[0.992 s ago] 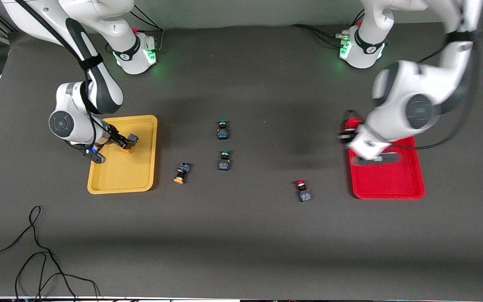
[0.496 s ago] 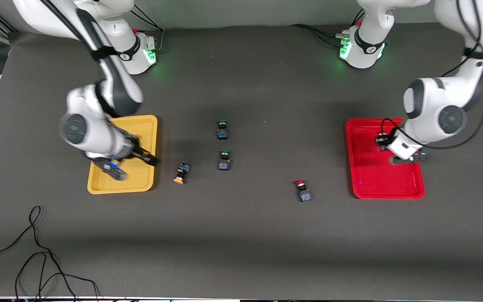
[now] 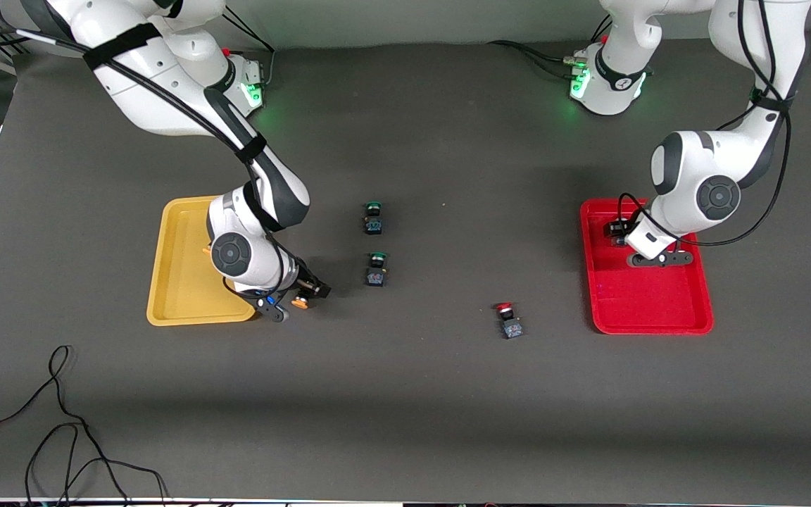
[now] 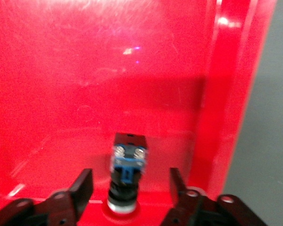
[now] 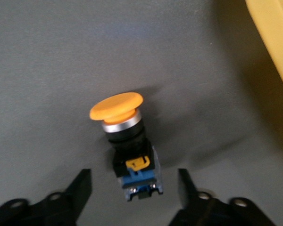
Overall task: Place red and yellow buttons in trays
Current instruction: 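Grasp second yellow button with the right gripper while the left gripper grasps red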
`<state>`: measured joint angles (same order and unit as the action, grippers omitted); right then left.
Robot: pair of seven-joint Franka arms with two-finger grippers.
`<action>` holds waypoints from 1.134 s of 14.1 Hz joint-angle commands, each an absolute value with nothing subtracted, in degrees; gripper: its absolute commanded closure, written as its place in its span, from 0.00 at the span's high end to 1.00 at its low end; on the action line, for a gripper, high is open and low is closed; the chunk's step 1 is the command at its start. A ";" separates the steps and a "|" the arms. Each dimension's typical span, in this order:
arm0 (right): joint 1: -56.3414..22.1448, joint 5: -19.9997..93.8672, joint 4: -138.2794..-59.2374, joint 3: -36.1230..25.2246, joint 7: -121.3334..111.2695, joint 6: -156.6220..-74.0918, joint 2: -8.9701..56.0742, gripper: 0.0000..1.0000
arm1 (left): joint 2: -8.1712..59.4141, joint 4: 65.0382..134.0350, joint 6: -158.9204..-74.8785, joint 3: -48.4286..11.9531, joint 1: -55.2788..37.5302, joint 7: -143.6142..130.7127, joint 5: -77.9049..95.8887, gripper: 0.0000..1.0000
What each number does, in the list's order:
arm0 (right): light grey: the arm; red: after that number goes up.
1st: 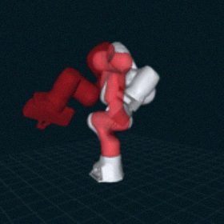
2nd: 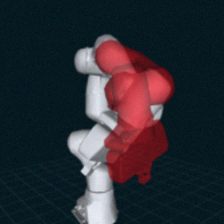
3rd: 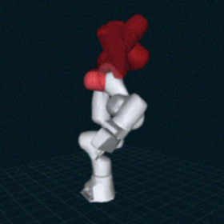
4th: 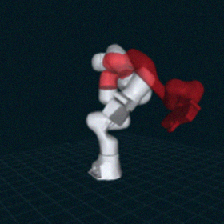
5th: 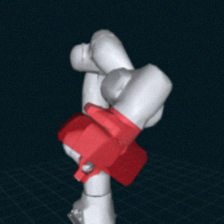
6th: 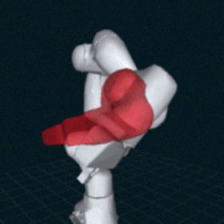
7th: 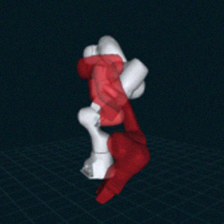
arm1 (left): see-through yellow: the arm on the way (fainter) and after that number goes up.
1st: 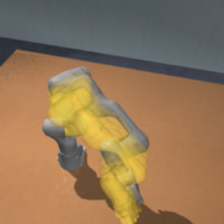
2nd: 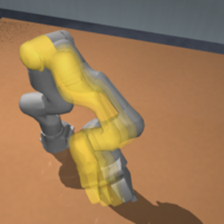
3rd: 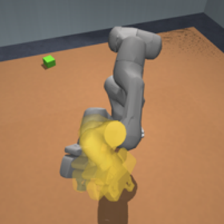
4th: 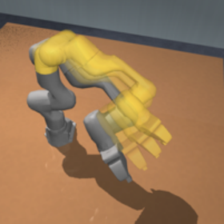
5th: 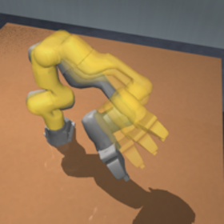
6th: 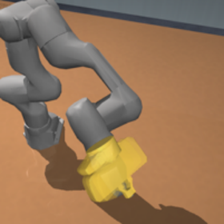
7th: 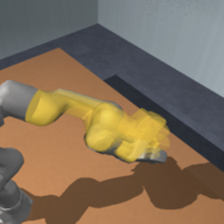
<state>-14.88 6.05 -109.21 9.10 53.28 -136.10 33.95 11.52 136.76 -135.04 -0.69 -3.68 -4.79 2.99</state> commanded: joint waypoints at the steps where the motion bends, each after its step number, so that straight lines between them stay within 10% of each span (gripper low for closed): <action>1: -14.85 4.92 -108.63 8.70 54.40 -135.88 33.57 0.00 | 9.05 125.13 -120.73 -1.40 -6.41 -10.08 2.99 1.00; 8: -9.94 5.10 -108.19 7.21 52.13 -119.65 20.77 0.00 | 36.88 80.02 -107.92 -1.93 -19.49 -39.06 3.25 1.00; 16: -9.41 5.62 -120.15 -2.46 36.57 -129.20 19.07 0.00 | 46.40 81.12 -124.53 -2.29 -24.00 -44.12 3.43 0.96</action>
